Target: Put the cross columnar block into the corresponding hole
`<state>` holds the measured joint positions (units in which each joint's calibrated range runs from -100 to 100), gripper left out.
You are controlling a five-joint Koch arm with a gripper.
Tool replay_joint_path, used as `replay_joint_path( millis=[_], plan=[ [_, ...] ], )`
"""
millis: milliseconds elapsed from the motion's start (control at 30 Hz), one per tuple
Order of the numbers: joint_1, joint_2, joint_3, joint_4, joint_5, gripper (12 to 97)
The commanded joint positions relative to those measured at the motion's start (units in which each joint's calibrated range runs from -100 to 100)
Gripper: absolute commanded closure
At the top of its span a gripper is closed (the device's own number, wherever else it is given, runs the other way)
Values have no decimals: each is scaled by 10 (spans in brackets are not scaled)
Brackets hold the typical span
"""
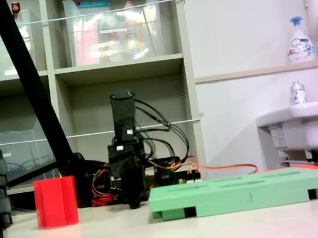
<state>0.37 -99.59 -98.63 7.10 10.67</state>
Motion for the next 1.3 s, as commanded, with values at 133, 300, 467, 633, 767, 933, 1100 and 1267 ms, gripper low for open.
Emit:
replay_joint_path(
  millis=[133,300,467,633,767,933,1100,1267],
  plan=[
    [-61,-4,-14,-58,180,596],
    [-77,-4,-14,-174,258,624],
    [-74,-4,163,-519,319,626],
    [-74,-4,351,-697,322,668],
    [-65,-4,452,-742,322,646],
    [-55,77,645,-813,328,417],
    [-56,260,808,-846,331,344],
    [-63,469,963,-892,321,314]
  ],
)
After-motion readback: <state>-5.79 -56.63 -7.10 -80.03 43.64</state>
